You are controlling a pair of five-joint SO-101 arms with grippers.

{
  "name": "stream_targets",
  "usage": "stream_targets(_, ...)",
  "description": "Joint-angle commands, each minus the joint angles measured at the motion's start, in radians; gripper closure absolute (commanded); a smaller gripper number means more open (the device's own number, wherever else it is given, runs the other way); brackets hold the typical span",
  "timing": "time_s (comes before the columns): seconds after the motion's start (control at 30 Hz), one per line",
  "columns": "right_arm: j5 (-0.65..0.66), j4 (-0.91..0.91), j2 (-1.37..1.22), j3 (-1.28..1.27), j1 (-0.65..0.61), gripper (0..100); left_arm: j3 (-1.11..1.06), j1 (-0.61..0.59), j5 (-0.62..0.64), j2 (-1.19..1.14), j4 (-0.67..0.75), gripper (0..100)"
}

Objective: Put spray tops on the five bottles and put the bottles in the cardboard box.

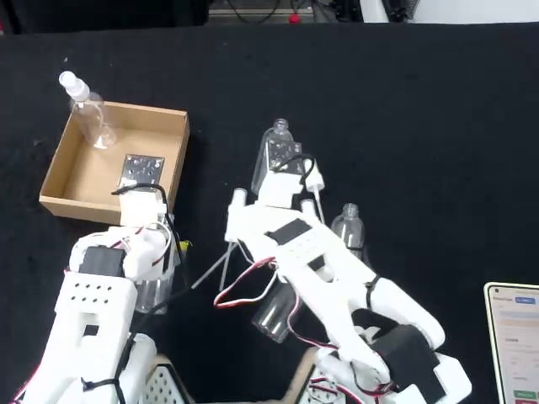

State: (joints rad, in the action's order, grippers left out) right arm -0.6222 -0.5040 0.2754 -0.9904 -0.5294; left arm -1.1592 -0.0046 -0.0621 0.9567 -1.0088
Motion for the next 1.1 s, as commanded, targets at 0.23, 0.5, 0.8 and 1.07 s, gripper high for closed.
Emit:
stream_targets(0.23, -0.009, 0.058, -0.012, 0.068, 0.035, 80.2, 0.012, -0.004, 0.012, 0.020, 0.017, 89)
stream_targets(0.5, -0.009, 0.055, -0.021, 0.079, 0.041, 77.6, 0.012, -0.004, 0.012, 0.020, 0.017, 89)
stream_targets(0.8, -0.005, 0.055, -0.021, 0.064, 0.072, 77.6, 0.012, -0.007, 0.012, 0.020, 0.015, 89)
stream_targets(1.07, -0.009, 0.055, -0.150, 0.133, 0.072, 77.6, 0.012, -0.004, 0.012, 0.020, 0.014, 89)
